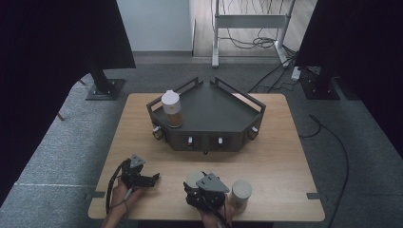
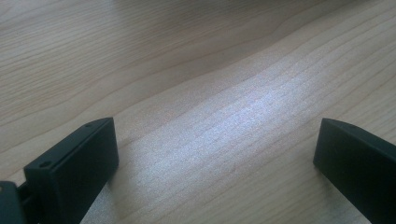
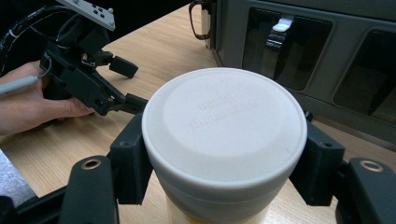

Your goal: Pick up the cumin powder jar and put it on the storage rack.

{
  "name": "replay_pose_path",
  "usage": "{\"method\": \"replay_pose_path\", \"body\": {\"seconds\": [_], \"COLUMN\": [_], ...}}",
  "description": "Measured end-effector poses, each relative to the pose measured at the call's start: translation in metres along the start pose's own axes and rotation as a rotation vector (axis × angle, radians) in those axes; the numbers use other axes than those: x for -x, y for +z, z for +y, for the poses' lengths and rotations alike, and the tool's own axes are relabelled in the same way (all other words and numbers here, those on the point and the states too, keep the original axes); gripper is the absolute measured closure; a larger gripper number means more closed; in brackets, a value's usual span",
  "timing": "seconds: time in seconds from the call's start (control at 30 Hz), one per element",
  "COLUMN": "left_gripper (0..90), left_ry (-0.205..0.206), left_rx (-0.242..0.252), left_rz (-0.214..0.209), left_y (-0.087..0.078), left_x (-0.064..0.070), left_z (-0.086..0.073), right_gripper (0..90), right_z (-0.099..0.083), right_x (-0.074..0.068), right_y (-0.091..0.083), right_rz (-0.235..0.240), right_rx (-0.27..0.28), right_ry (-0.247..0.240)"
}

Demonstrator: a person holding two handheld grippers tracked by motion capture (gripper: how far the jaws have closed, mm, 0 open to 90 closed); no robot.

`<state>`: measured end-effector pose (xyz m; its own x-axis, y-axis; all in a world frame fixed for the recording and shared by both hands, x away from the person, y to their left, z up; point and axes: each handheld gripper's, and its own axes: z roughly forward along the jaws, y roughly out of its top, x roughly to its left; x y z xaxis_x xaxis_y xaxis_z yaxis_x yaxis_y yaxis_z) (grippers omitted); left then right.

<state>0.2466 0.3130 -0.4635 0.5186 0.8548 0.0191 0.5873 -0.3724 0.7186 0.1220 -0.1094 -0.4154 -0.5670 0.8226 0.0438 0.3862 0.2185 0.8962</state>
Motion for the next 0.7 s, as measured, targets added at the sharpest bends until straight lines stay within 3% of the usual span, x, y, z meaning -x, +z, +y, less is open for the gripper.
{"method": "replay_pose_path", "body": {"seconds": [0.7], "left_gripper": [0.0], "left_ry": [0.001], "left_rx": [0.000], "left_rz": [-0.001], "left_y": [0.000], "left_x": [0.000], "left_z": [0.000], "right_gripper": [33.0], "right_z": [0.025], "right_x": [0.014], "right_y": [-0.011], "right_rz": [0.013], "right_rx": [-0.043], "right_ry": [-0.030]}}
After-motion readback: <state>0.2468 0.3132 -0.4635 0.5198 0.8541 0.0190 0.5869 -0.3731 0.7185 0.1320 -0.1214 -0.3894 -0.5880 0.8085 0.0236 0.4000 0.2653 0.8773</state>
